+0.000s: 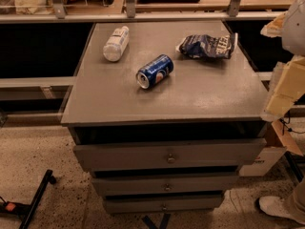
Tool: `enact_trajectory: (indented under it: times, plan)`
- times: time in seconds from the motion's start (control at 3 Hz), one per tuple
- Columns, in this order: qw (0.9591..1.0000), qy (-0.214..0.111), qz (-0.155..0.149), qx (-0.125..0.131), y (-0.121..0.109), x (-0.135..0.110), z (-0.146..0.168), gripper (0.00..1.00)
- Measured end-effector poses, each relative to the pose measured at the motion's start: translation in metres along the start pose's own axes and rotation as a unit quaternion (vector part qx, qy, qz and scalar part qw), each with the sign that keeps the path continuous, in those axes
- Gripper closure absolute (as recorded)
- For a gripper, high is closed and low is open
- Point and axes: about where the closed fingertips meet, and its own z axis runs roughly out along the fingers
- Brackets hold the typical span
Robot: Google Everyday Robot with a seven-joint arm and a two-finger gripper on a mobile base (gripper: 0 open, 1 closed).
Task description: Place pepsi can upright
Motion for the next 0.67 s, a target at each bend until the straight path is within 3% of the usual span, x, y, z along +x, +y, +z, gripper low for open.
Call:
enact_trajectory:
  times: [0.67]
  plan:
    - [0.9967, 0.02, -0.078, -0.008, -0.039, -0.024, 0.032, 0.0]
